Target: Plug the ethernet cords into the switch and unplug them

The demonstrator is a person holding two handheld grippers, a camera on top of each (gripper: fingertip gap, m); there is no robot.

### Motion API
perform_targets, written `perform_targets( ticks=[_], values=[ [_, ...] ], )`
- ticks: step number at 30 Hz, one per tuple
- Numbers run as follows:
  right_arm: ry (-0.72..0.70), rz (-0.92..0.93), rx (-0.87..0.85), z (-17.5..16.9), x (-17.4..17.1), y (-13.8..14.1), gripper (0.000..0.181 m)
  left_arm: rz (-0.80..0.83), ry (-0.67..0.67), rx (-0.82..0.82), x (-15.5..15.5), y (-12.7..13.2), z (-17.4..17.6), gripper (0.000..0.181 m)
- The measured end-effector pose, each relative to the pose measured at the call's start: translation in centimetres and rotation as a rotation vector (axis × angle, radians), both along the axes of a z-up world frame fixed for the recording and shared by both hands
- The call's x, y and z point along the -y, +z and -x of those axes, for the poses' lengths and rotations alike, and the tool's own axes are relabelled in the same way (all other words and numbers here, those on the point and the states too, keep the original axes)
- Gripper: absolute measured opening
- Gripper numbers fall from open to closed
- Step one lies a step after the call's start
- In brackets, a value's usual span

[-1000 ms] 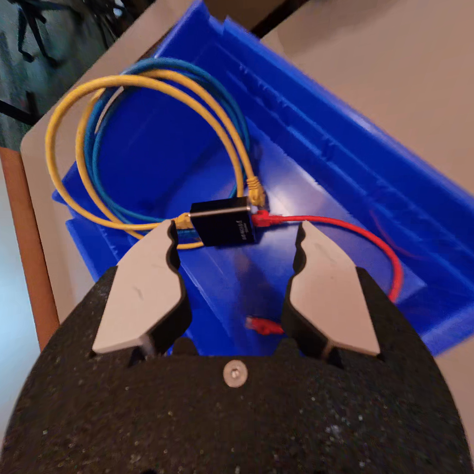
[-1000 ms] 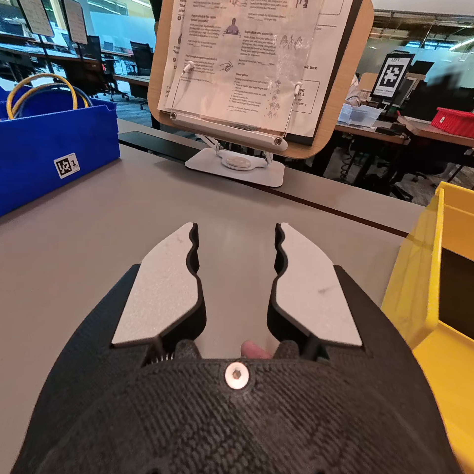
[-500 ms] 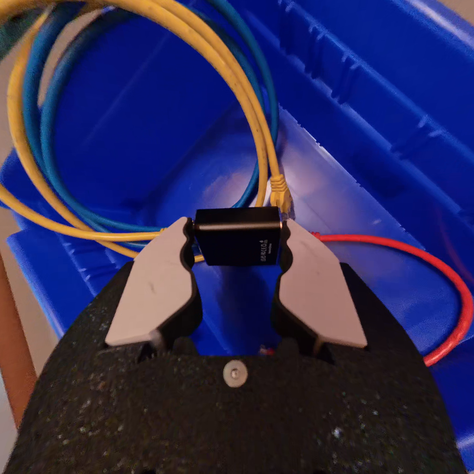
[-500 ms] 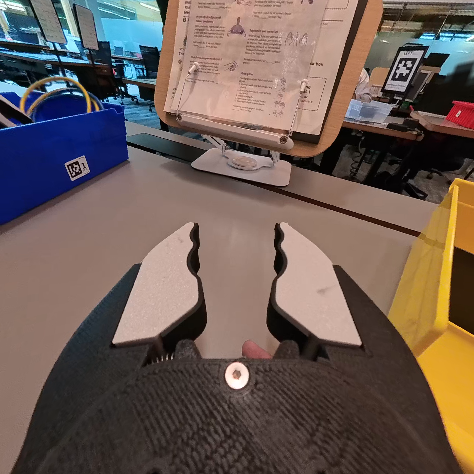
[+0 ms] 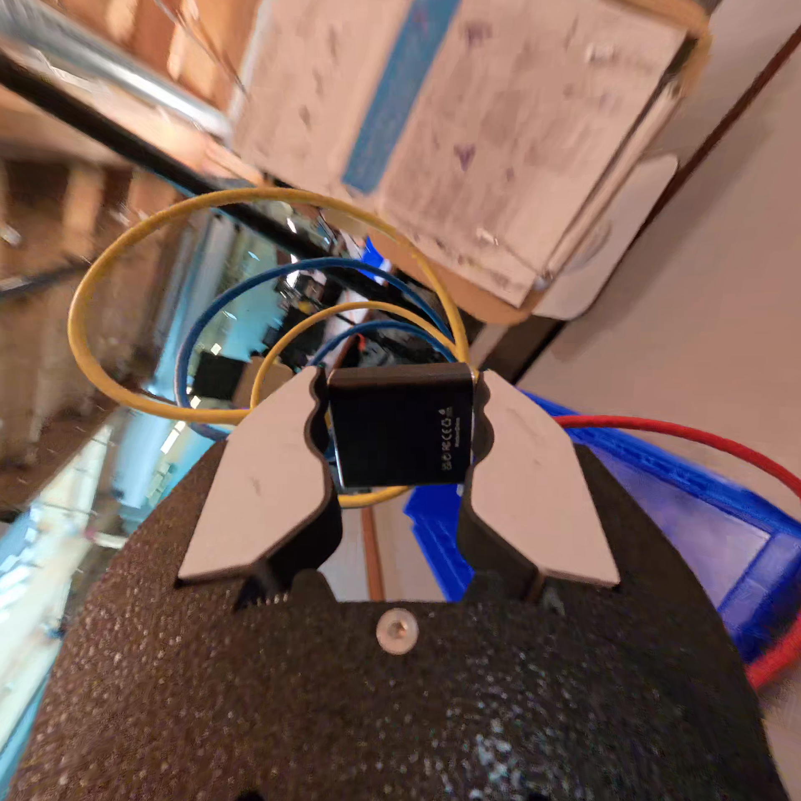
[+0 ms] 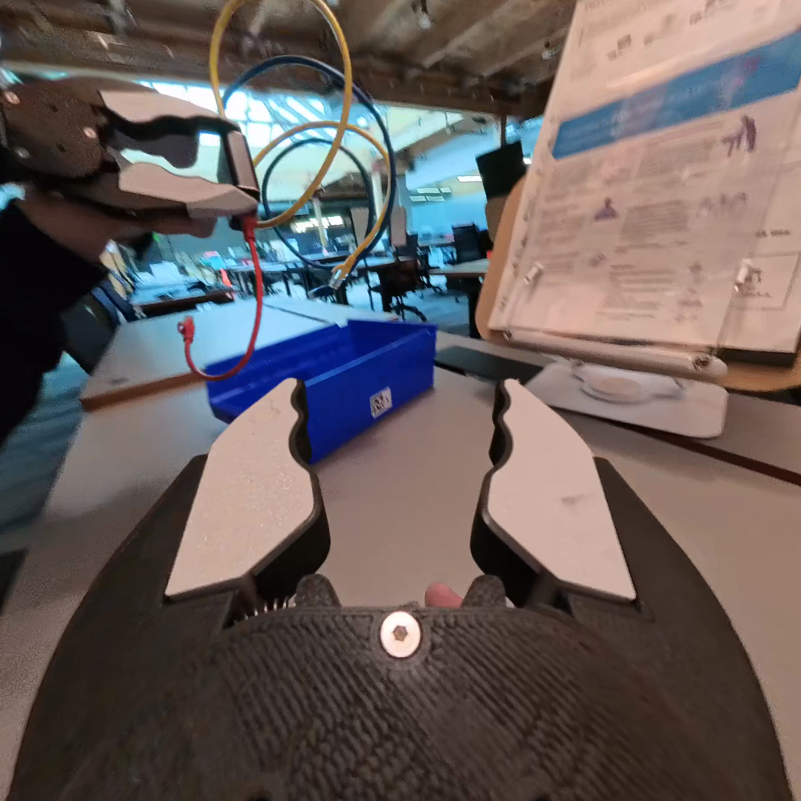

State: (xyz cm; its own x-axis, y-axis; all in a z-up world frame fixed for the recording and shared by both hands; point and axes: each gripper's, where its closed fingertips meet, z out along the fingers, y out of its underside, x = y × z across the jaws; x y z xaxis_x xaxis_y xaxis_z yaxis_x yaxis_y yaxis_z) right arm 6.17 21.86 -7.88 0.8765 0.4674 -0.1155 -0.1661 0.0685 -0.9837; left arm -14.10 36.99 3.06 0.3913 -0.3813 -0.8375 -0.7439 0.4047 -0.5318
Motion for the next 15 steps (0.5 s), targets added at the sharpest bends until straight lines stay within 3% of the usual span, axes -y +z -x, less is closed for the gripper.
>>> perform_targets(
  ticks=[3, 7, 10, 15],
  values=[
    [0.061, -0.071, -0.061, 1.1, 2.1, 3.6, 0.078, -0.132, -0.088, 0.007, 4.2, 4.2, -2.0, 0.063],
    [0.114, -0.136, -0.140, 2.6, 5.4, 8.1, 0.064, -0.196, -0.206, -0.026, 9.0, 5.6, -5.4, 0.063],
    [0.133, -0.166, -0.151, 3.9, 7.1, 9.8, 0.052, -0.254, -0.275, -0.091, 12.2, 3.5, -8.3, 0.063],
    [0.061, -0.082, -0.041, 4.4, 6.1, 8.0, 0.043, -0.411, -0.305, -0.281, 15.8, -2.7, -12.2, 0.064]
  ],
)
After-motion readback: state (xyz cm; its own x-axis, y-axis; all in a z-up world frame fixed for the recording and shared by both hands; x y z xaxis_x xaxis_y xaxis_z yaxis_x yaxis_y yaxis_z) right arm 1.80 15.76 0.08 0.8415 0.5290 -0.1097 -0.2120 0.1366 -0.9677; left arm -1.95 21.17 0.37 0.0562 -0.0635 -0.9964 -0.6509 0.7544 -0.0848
